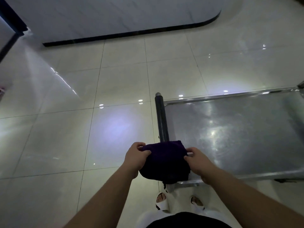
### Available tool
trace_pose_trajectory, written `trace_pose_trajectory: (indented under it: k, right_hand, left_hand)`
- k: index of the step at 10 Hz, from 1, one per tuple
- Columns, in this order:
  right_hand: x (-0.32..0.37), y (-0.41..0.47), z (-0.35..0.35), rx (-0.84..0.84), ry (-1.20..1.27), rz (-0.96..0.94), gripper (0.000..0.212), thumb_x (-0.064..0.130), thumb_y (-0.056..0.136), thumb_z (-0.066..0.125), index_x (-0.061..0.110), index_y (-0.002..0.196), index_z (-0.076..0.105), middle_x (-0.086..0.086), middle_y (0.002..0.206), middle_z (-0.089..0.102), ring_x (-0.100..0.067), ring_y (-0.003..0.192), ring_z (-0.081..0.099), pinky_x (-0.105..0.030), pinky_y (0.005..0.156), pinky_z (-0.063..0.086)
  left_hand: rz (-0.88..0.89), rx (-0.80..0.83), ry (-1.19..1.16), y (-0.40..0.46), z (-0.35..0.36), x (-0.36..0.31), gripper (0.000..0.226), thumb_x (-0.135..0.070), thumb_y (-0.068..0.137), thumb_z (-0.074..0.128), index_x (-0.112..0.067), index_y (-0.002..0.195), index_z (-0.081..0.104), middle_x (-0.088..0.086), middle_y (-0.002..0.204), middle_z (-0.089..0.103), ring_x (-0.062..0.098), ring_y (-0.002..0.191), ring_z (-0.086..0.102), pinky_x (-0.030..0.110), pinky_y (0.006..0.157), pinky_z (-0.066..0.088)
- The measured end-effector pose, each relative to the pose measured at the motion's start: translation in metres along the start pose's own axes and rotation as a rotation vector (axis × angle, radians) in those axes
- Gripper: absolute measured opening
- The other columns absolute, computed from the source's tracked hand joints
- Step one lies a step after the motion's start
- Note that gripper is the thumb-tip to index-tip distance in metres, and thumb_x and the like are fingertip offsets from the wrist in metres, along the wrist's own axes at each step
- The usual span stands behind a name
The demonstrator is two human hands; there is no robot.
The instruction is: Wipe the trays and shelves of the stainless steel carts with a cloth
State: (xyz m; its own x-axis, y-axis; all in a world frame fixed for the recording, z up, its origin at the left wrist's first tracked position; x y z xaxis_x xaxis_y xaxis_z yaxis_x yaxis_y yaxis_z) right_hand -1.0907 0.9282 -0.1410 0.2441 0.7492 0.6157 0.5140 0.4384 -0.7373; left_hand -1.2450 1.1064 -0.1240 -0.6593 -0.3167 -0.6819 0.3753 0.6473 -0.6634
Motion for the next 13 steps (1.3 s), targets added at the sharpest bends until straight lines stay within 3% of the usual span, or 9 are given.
trace_pose_trajectory:
  k: [1, 2, 3, 4, 5, 6, 7, 9, 13]
  right_hand:
    - [0.001, -0.007, 0.005, -0.020, -0.084, -0.076, 0.053, 0.018, 0.102, 0.059, 0.022, 0.151, 0.040, -0.003, 0.145, 0.049, -0.018, 0.115, 0.054, -0.024, 0.074, 0.050]
    - [0.002, -0.017, 0.017, 0.033, -0.074, -0.142, 0.053, 0.012, 0.101, 0.056, 0.026, 0.150, 0.042, -0.004, 0.140, 0.053, -0.016, 0.114, 0.059, -0.029, 0.085, 0.060]
    - [0.002, -0.026, 0.027, 0.078, -0.082, -0.153, 0.059, 0.015, 0.099, 0.058, 0.030, 0.152, 0.039, -0.005, 0.144, 0.051, -0.021, 0.119, 0.060, -0.040, 0.096, 0.060]
    - [0.004, -0.034, 0.029, 0.106, -0.106, -0.161, 0.067, 0.015, 0.098, 0.059, 0.030, 0.158, 0.031, -0.003, 0.149, 0.048, -0.022, 0.124, 0.057, -0.040, 0.101, 0.057]
    - [0.003, -0.044, 0.025, 0.090, -0.124, -0.149, 0.066, 0.013, 0.099, 0.058, 0.028, 0.158, 0.031, -0.001, 0.141, 0.052, -0.020, 0.120, 0.060, -0.036, 0.098, 0.058]
    - [0.001, -0.055, 0.019, 0.069, -0.105, -0.167, 0.057, 0.011, 0.101, 0.055, 0.024, 0.153, 0.037, 0.003, 0.128, 0.055, -0.004, 0.098, 0.060, -0.017, 0.074, 0.054]
    - [-0.002, -0.061, 0.010, 0.048, -0.111, -0.195, 0.051, 0.017, 0.103, 0.057, 0.027, 0.150, 0.041, 0.000, 0.132, 0.053, -0.002, 0.094, 0.054, -0.014, 0.065, 0.045]
    - [0.006, -0.078, -0.018, 0.017, -0.154, -0.296, 0.055, 0.015, 0.100, 0.061, 0.023, 0.151, 0.043, -0.002, 0.157, 0.044, -0.020, 0.138, 0.044, -0.032, 0.101, 0.044]
    - [0.013, -0.152, -0.160, -0.106, -0.177, -0.609, 0.040, 0.020, 0.102, 0.055, 0.033, 0.140, 0.050, 0.013, 0.139, 0.051, -0.006, 0.127, 0.047, -0.028, 0.100, 0.043]
  left_hand:
    - [0.038, 0.005, 0.088, -0.004, 0.004, 0.003, 0.056, -0.011, 0.093, 0.068, -0.022, 0.144, 0.049, -0.004, 0.126, 0.056, 0.010, 0.095, 0.058, 0.018, 0.064, 0.048]
    - [0.072, 0.012, 0.174, -0.010, 0.007, 0.006, 0.061, -0.015, 0.093, 0.071, -0.027, 0.147, 0.048, 0.002, 0.143, 0.051, 0.017, 0.111, 0.053, 0.028, 0.081, 0.049]
    - [0.086, 0.057, 0.144, -0.016, 0.013, 0.009, 0.058, -0.014, 0.092, 0.071, -0.027, 0.145, 0.050, -0.003, 0.146, 0.051, 0.019, 0.121, 0.057, 0.032, 0.089, 0.053]
    - [0.106, 0.123, 0.076, -0.020, 0.020, 0.011, 0.049, -0.007, 0.090, 0.069, -0.028, 0.132, 0.055, -0.006, 0.135, 0.060, 0.015, 0.106, 0.064, 0.031, 0.085, 0.061]
    - [0.126, 0.140, 0.081, -0.027, 0.024, 0.012, 0.048, -0.007, 0.090, 0.068, -0.027, 0.131, 0.055, -0.008, 0.126, 0.062, 0.017, 0.105, 0.066, 0.031, 0.085, 0.062]
    - [0.171, 0.148, 0.142, -0.035, 0.025, 0.011, 0.050, -0.010, 0.091, 0.068, -0.026, 0.136, 0.053, -0.011, 0.123, 0.059, 0.010, 0.102, 0.063, 0.017, 0.069, 0.055]
    - [0.229, 0.122, 0.213, -0.048, 0.028, 0.007, 0.052, -0.011, 0.092, 0.066, -0.025, 0.140, 0.051, -0.010, 0.125, 0.059, 0.011, 0.106, 0.064, 0.012, 0.063, 0.050]
    - [0.357, 0.073, 0.335, -0.087, 0.049, -0.006, 0.056, -0.018, 0.093, 0.066, -0.026, 0.146, 0.048, -0.003, 0.138, 0.060, 0.018, 0.122, 0.060, 0.032, 0.097, 0.058]
    - [0.632, -0.147, 0.314, -0.197, 0.148, -0.070, 0.045, -0.039, 0.098, 0.065, -0.039, 0.140, 0.049, -0.019, 0.137, 0.054, 0.001, 0.121, 0.053, 0.019, 0.097, 0.044]
Point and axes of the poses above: each hand's wrist, its own y-axis towards the middle knuckle, its own z-axis out of the palm, x = y × z, the point moved 1 cm from there along y, towards the middle knuckle
